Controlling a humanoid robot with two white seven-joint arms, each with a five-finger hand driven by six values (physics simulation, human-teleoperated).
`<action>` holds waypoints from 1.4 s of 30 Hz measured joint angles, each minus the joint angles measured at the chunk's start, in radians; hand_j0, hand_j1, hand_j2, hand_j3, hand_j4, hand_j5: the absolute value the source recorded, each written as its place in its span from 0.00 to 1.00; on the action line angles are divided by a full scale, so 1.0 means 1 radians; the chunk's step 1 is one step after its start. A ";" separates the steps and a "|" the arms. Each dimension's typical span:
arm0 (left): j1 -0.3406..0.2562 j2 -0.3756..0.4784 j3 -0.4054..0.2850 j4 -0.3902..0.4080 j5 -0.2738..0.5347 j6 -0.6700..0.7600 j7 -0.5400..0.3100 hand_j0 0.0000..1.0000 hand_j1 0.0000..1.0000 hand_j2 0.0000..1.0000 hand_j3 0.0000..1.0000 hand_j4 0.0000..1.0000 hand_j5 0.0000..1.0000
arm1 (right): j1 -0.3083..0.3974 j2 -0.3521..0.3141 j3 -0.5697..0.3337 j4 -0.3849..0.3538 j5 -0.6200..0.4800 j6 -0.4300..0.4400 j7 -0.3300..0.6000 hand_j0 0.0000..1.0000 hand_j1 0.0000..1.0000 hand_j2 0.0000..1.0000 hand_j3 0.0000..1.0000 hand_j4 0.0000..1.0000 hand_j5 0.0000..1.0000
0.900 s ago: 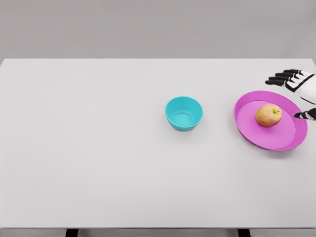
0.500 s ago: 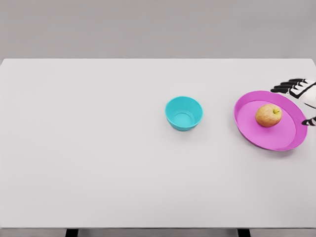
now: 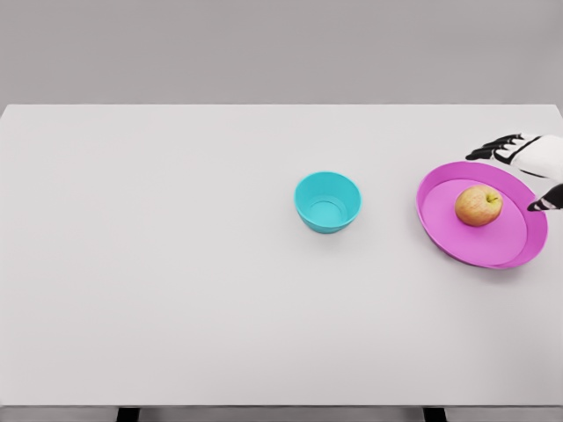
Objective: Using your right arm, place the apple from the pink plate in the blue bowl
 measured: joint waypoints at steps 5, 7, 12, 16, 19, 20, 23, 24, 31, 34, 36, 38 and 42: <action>0.000 0.000 0.000 0.000 0.000 0.000 0.000 1.00 1.00 1.00 1.00 1.00 1.00 | -0.002 0.019 0.035 0.031 0.003 0.000 0.002 1.00 1.00 1.00 1.00 1.00 1.00; 0.000 0.000 0.000 0.000 0.000 0.000 0.000 1.00 1.00 1.00 1.00 1.00 1.00 | -0.002 0.026 0.040 0.046 0.003 0.000 0.010 1.00 1.00 1.00 1.00 1.00 1.00; 0.000 0.000 0.000 0.000 0.000 0.000 0.000 1.00 1.00 1.00 1.00 1.00 1.00 | -0.037 0.046 0.052 0.081 0.004 0.000 0.027 1.00 1.00 1.00 1.00 1.00 1.00; 0.000 0.000 0.000 0.000 0.000 0.000 0.000 1.00 1.00 1.00 1.00 1.00 1.00 | -0.089 0.076 0.095 0.122 0.005 0.000 0.044 1.00 1.00 1.00 1.00 1.00 1.00; 0.000 0.000 0.000 0.000 0.000 0.000 0.000 1.00 1.00 1.00 1.00 1.00 1.00 | -0.091 0.089 0.117 0.145 0.006 0.000 0.049 1.00 1.00 1.00 1.00 1.00 1.00; 0.000 0.000 0.000 0.000 0.000 0.000 0.000 1.00 1.00 1.00 1.00 1.00 1.00 | -0.091 0.091 0.121 0.151 0.006 0.000 0.051 1.00 1.00 1.00 1.00 1.00 1.00; 0.000 0.000 0.000 0.000 0.000 0.000 0.000 1.00 1.00 1.00 1.00 1.00 1.00 | -0.091 0.094 0.136 0.167 0.006 0.000 0.052 1.00 1.00 1.00 1.00 1.00 1.00; 0.000 0.000 0.000 0.000 0.000 0.000 0.000 1.00 1.00 1.00 1.00 1.00 1.00 | -0.091 0.095 0.139 0.172 0.007 0.000 0.053 1.00 1.00 1.00 1.00 1.00 1.00; 0.000 0.000 0.000 0.000 0.000 0.000 0.000 1.00 1.00 1.00 1.00 1.00 1.00 | -0.117 0.108 0.147 0.187 0.008 0.000 0.053 1.00 1.00 1.00 1.00 1.00 1.00; 0.000 0.000 0.000 0.000 0.000 0.000 0.000 1.00 1.00 1.00 1.00 1.00 1.00 | -0.129 0.118 0.161 0.198 0.010 0.000 0.053 1.00 1.00 1.00 1.00 1.00 1.00; 0.000 0.000 0.000 0.000 0.000 0.000 0.000 1.00 1.00 1.00 1.00 1.00 1.00 | -0.130 0.124 0.169 0.205 0.012 0.000 0.053 1.00 1.00 1.00 1.00 1.00 1.00; 0.000 0.000 0.000 0.000 0.000 0.000 0.000 1.00 1.00 1.00 1.00 1.00 1.00 | -0.130 0.127 0.174 0.209 0.013 0.000 0.053 1.00 1.00 1.00 1.00 1.00 1.00; 0.000 0.000 0.000 0.000 0.000 0.000 0.000 1.00 1.00 1.00 1.00 1.00 1.00 | -0.130 0.129 0.183 0.212 0.014 0.000 0.053 1.00 1.00 1.00 1.00 1.00 1.00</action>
